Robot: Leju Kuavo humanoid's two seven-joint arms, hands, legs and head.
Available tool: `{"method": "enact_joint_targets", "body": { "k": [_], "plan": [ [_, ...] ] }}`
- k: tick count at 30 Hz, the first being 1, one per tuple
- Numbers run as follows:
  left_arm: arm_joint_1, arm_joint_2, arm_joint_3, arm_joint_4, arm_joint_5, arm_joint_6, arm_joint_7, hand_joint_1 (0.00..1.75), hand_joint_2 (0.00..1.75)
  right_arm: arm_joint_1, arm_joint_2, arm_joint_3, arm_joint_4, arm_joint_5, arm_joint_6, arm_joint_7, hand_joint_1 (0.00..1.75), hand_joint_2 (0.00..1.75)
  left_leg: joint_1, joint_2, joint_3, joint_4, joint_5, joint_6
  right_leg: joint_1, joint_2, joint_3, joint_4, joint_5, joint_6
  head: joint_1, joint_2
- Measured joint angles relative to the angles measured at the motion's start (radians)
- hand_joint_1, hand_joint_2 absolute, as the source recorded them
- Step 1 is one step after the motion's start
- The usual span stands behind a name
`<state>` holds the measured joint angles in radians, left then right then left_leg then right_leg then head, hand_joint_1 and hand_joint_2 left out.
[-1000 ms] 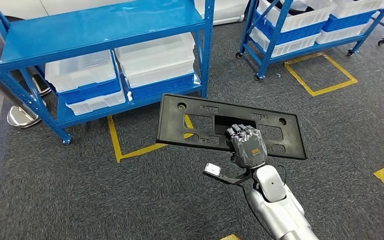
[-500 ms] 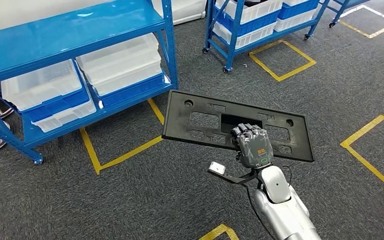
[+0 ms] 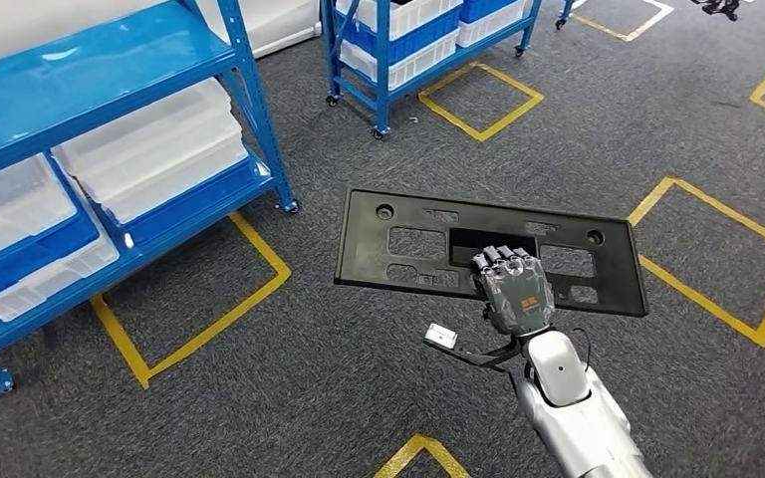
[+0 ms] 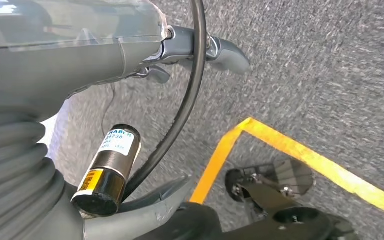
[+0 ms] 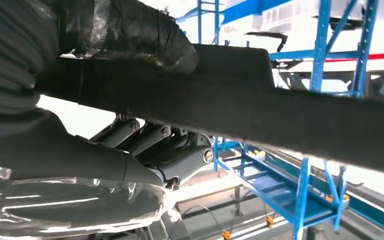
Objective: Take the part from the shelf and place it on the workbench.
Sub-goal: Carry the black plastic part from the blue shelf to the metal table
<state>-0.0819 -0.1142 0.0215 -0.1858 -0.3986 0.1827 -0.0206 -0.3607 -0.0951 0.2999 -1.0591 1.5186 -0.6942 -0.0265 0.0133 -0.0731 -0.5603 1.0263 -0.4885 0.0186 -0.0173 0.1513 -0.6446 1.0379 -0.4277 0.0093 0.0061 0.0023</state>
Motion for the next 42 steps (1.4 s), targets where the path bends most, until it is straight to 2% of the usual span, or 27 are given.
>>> {"method": "enact_joint_targets", "body": {
  "k": [1, 3, 5, 7, 8, 9, 11, 13, 14, 16, 18, 20, 22, 23, 24, 25, 27, 29, 31, 32, 34, 35, 36, 38, 39, 40, 42],
  "plan": [
    [-0.002, -0.002, 0.001, 0.0, -0.001, -0.002, 0.001, 0.0, 1.75, 0.0, -0.007, 0.002, 0.001, 0.009, 0.0, 0.005, 1.73, 1.75, 0.001, 0.013, 0.002, -0.007, 0.005, 0.003, -0.002, 0.005, -0.003, -0.002, 0.002, 0.007, 0.0, 0.0],
    [-0.004, -0.006, 0.002, 0.0, -0.005, -0.005, 0.002, 0.0, 1.75, -0.011, -0.027, 0.014, 0.006, 0.031, 0.0, 0.021, 1.73, 1.75, 0.004, 0.042, 0.011, -0.026, 0.017, 0.014, 0.002, -0.041, -0.02, 0.029, -0.018, 0.019, 0.003, 0.0],
    [-0.005, -0.013, 0.002, 0.0, -0.011, -0.008, 0.004, 0.0, 1.75, -0.038, -0.048, 0.041, 0.017, 0.044, 0.003, 0.04, 1.73, 1.75, 0.002, 0.071, 0.014, -0.035, 0.022, 0.023, 0.004, -0.116, -0.073, 0.137, -0.077, 0.028, 0.008, 0.0],
    [-0.004, -0.016, 0.002, 0.0, -0.014, -0.008, 0.008, 0.0, 1.75, -0.06, -0.07, 0.076, 0.031, 0.048, 0.008, 0.053, 1.73, 1.75, -0.001, 0.101, 0.013, -0.035, 0.021, 0.024, -0.001, -0.143, -0.126, 0.251, -0.121, 0.037, 0.009, 0.0],
    [-0.004, -0.017, 0.002, 0.0, -0.015, -0.008, 0.009, 0.0, 1.75, -0.067, -0.08, 0.09, 0.036, 0.048, 0.011, 0.056, 1.73, 1.75, -0.001, 0.115, 0.013, -0.034, 0.019, 0.024, -0.004, -0.148, -0.13, 0.265, -0.118, 0.04, 0.009, 0.0],
    [-0.005, -0.018, 0.003, 0.0, -0.017, -0.008, 0.01, 0.0, 1.75, -0.073, -0.089, 0.101, 0.042, 0.049, 0.014, 0.057, 1.73, 1.75, -0.001, 0.128, 0.014, -0.033, 0.018, 0.022, -0.007, -0.153, -0.112, 0.238, -0.097, 0.043, 0.009, 0.0],
    [-0.007, -0.022, 0.003, 0.0, -0.017, -0.008, 0.009, 0.0, 1.75, -0.091, -0.103, 0.118, 0.051, 0.049, 0.024, 0.06, 1.73, 1.75, -0.003, 0.151, 0.015, -0.029, 0.011, 0.015, -0.006, -0.191, -0.035, 0.101, -0.039, 0.043, 0.009, 0.0],
    [-0.009, -0.024, 0.007, 0.0, -0.013, -0.008, 0.003, 0.0, 1.75, -0.113, -0.111, 0.135, 0.06, 0.049, 0.034, 0.063, 1.73, 1.75, -0.009, 0.171, 0.016, -0.021, 0.003, 0.004, 0.002, -0.222, 0.017, 0.003, -0.011, 0.031, 0.008, 0.0],
    [-0.011, -0.026, 0.009, 0.0, -0.01, -0.008, 0.0, 0.0, 1.75, -0.122, -0.114, 0.142, 0.065, 0.049, 0.037, 0.064, 1.73, 1.75, -0.012, 0.181, 0.017, -0.019, 0.0, -0.001, 0.007, -0.223, 0.021, -0.009, -0.011, 0.024, 0.008, 0.0],
    [-0.015, -0.029, 0.012, -0.001, -0.009, -0.008, -0.001, 0.0, 1.75, -0.129, -0.121, 0.152, 0.073, 0.049, 0.039, 0.066, 1.73, 1.75, -0.011, 0.194, 0.019, -0.017, -0.006, -0.012, 0.008, -0.198, 0.018, -0.01, -0.008, 0.009, 0.008, 0.0],
    [-0.018, -0.032, 0.014, -0.003, -0.008, -0.007, -0.002, 0.0, 1.75, -0.133, -0.125, 0.159, 0.078, 0.049, 0.039, 0.067, 1.73, 1.75, -0.005, 0.157, 0.009, 0.014, -0.034, -0.021, 0.004, -0.177, 0.02, -0.014, -0.005, -0.005, 0.008, 0.0],
    [-0.017, -0.033, 0.018, -0.003, -0.008, -0.007, -0.003, 0.0, 1.75, -0.139, -0.126, 0.166, 0.083, 0.049, 0.039, 0.068, 1.73, 1.75, -0.001, 0.1, -0.038, 0.123, -0.095, -0.024, 0.002, -0.155, 0.02, -0.016, -0.004, -0.016, 0.008, 0.0],
    [-0.013, -0.033, 0.02, -0.003, -0.008, -0.007, -0.003, 0.0, 1.75, -0.142, -0.126, 0.175, 0.089, 0.05, 0.039, 0.069, 1.73, 1.75, 0.0, 0.082, -0.103, 0.253, -0.141, -0.024, 0.004, -0.127, 0.02, -0.014, -0.004, -0.02, 0.008, 0.0],
    [-0.011, -0.033, 0.02, -0.003, -0.007, -0.007, -0.003, 0.0, 1.75, -0.142, -0.126, 0.179, 0.092, 0.05, 0.039, 0.068, 1.73, 1.75, 0.0, 0.08, -0.12, 0.279, -0.138, -0.024, 0.005, -0.112, 0.02, -0.013, -0.004, -0.02, 0.008, 0.0],
    [-0.011, -0.033, 0.02, -0.003, -0.007, -0.007, -0.003, 0.0, 1.75, -0.142, -0.126, 0.183, 0.095, 0.05, 0.039, 0.068, 1.73, 1.75, 0.0, 0.078, -0.119, 0.266, -0.116, -0.022, 0.005, -0.096, 0.02, -0.011, -0.004, -0.02, 0.008, 0.0],
    [-0.011, -0.033, 0.02, -0.003, -0.007, -0.007, -0.003, 0.0, 1.75, -0.142, -0.126, 0.185, 0.096, 0.05, 0.039, 0.068, 1.73, 1.75, 0.0, 0.071, -0.099, 0.214, -0.076, -0.019, 0.005, -0.08, 0.021, -0.008, -0.005, -0.019, 0.008, 0.0],
    [-0.011, -0.033, 0.021, -0.003, -0.007, -0.007, -0.003, 0.0, 1.75, -0.144, -0.126, 0.188, 0.098, 0.05, 0.039, 0.069, 1.73, 1.75, 0.004, 0.02, -0.047, 0.082, -0.011, -0.012, 0.004, -0.051, 0.017, -0.002, -0.006, -0.014, 0.008, 0.0],
    [-0.011, -0.033, 0.022, -0.003, -0.008, -0.008, -0.003, 0.0, 1.75, -0.146, -0.126, 0.191, 0.099, 0.05, 0.039, 0.069, 1.73, 1.75, 0.005, -0.023, -0.021, 0.019, 0.004, -0.009, -0.001, -0.025, 0.006, 0.003, -0.004, -0.001, 0.008, 0.0],
    [-0.011, -0.034, 0.022, -0.003, -0.011, -0.011, -0.002, 0.0, 1.75, -0.142, -0.129, 0.193, 0.1, 0.05, 0.038, 0.074, 1.73, 1.75, 0.003, -0.011, -0.016, 0.008, 0.004, -0.003, -0.007, 0.0, -0.002, -0.001, 0.004, 0.016, 0.008, 0.0],
    [-0.011, -0.035, 0.022, -0.003, -0.014, -0.011, 0.0, 0.0, 1.75, -0.138, -0.131, 0.195, 0.1, 0.05, 0.038, 0.078, 1.73, 1.75, 0.003, 0.003, -0.011, 0.0, 0.008, 0.004, -0.008, -0.01, -0.005, 0.0, 0.003, 0.022, 0.008, 0.0],
    [-0.008, -0.038, 0.022, -0.003, -0.019, -0.009, 0.004, 0.0, 1.75, -0.134, -0.134, 0.201, 0.1, 0.05, 0.036, 0.087, 1.73, 1.75, 0.004, 0.033, -0.003, -0.016, 0.017, 0.019, -0.005, -0.071, -0.027, 0.045, -0.025, 0.031, 0.011, 0.0],
    [-0.005, -0.039, 0.022, -0.003, -0.02, -0.008, 0.006, 0.0, 1.75, -0.133, -0.134, 0.204, 0.101, 0.05, 0.036, 0.091, 1.73, 1.75, 0.001, 0.049, -0.001, -0.02, 0.019, 0.023, -0.003, -0.11, -0.052, 0.098, -0.055, 0.033, 0.012, 0.0],
    [-0.002, -0.039, 0.022, -0.003, -0.021, -0.007, 0.008, 0.0, 1.75, -0.131, -0.133, 0.206, 0.101, 0.05, 0.035, 0.095, 1.73, 1.75, -0.002, 0.064, 0.0, -0.02, 0.018, 0.026, -0.004, -0.132, -0.083, 0.163, -0.087, 0.037, 0.014, 0.0],
    [0.005, -0.035, 0.023, -0.003, -0.021, -0.003, 0.013, 0.0, 1.75, -0.123, -0.133, 0.21, 0.103, 0.049, 0.034, 0.097, 1.73, 1.75, -0.005, 0.095, 0.0, -0.019, 0.015, 0.027, -0.007, -0.145, -0.128, 0.258, -0.117, 0.043, 0.014, 0.0],
    [0.006, -0.033, 0.025, -0.003, -0.018, 0.0, 0.015, 0.0, 1.75, -0.119, -0.133, 0.21, 0.105, 0.047, 0.033, 0.095, 1.73, 1.75, -0.005, 0.109, 0.0, -0.018, 0.013, 0.026, -0.008, -0.149, -0.125, 0.256, -0.106, 0.044, 0.014, 0.0],
    [0.006, -0.031, 0.027, -0.003, -0.015, 0.003, 0.015, 0.0, 1.75, -0.117, -0.134, 0.211, 0.106, 0.042, 0.032, 0.09, 1.73, 1.75, -0.005, 0.123, 0.001, -0.016, 0.011, 0.025, -0.008, -0.156, -0.1, 0.212, -0.079, 0.044, 0.014, 0.0],
    [0.003, -0.029, 0.033, -0.003, -0.011, 0.003, 0.013, 0.0, 1.75, -0.118, -0.137, 0.21, 0.106, 0.023, 0.03, 0.078, 1.73, 1.75, -0.008, 0.146, 0.003, -0.012, 0.003, 0.018, -0.001, -0.193, -0.024, 0.076, -0.023, 0.037, 0.013, 0.0]
  ]
}}
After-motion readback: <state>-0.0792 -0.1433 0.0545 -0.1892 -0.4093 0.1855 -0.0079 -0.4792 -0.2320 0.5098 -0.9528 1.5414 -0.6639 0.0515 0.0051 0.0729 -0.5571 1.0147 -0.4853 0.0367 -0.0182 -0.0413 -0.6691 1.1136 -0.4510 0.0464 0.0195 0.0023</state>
